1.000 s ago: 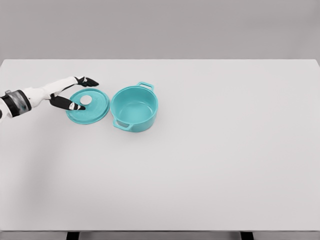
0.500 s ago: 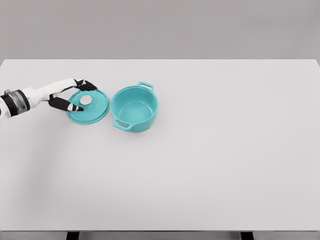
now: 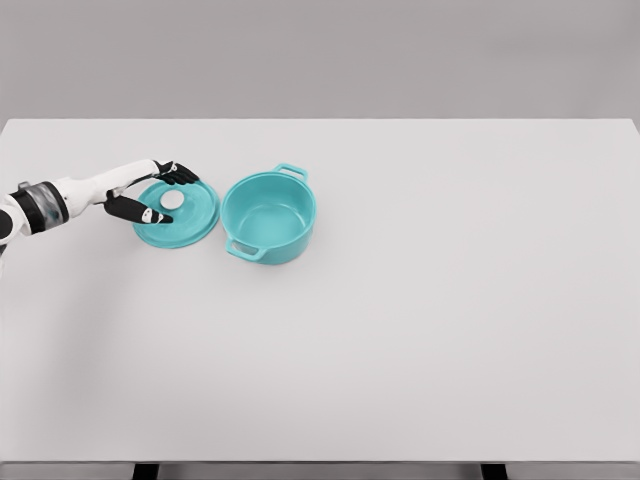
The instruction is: Cover the pot with left arm
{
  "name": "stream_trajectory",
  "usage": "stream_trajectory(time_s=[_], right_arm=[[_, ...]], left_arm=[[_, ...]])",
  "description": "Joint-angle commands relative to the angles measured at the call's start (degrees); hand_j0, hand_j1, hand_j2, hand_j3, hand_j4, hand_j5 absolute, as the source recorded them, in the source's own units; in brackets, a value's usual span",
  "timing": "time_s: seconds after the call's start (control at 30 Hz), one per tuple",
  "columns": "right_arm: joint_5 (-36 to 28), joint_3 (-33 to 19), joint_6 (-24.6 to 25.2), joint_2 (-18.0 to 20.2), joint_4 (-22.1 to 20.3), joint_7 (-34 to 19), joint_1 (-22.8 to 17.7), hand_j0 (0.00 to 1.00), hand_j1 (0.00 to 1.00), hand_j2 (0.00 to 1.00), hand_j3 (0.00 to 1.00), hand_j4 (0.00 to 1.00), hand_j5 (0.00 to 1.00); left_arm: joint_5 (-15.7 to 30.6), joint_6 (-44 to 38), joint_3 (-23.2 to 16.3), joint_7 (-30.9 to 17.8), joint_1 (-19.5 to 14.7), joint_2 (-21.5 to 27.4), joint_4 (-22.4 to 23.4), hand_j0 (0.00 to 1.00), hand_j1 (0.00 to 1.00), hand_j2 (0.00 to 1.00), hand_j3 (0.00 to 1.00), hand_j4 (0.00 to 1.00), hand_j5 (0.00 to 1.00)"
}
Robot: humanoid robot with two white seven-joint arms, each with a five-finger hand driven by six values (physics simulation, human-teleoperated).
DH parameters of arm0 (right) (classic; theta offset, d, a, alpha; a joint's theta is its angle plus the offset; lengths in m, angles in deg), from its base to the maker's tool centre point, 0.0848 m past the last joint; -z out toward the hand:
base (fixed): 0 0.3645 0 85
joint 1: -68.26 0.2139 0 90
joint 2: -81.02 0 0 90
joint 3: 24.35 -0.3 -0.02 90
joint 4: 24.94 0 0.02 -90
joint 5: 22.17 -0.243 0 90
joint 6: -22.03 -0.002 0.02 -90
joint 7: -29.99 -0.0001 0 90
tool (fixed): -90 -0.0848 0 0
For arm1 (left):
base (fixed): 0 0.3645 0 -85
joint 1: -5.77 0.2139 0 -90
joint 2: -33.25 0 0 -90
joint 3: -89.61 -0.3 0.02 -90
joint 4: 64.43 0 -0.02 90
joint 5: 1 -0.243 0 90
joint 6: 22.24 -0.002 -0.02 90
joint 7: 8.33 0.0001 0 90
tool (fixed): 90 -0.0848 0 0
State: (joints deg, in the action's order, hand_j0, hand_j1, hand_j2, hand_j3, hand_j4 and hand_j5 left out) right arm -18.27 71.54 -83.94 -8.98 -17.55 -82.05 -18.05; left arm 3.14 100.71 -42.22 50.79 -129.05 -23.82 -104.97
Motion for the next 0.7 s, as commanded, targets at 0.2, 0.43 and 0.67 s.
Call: stream_trajectory(time_s=[0.2,0.43,0.67], right_arm=[[0.0,0.0,0.0,0.0,0.0,0.0,0.1,1.0,1.0,1.0,1.0,1.0,1.0],[0.0,0.0,0.0,0.0,0.0,0.0,0.1,1.0,1.0,1.0,1.0,1.0,1.0],[0.0,0.0,0.0,0.0,0.0,0.0,0.0,1.0,1.0,1.0,1.0,1.0,1.0]], left_arm=[[0.2,-0.1,0.3,0.2,0.0,0.0,0.0,0.76,0.76,0.76,0.76,0.76,0.76],[0.3,-0.2,0.3,0.1,0.1,0.4,0.0,0.7,0.7,0.7,0.7,0.7,0.7],[0.4,-0.2,0.1,0.3,0.2,0.6,0.1,0.66,0.66,0.66,0.66,0.66,0.66]])
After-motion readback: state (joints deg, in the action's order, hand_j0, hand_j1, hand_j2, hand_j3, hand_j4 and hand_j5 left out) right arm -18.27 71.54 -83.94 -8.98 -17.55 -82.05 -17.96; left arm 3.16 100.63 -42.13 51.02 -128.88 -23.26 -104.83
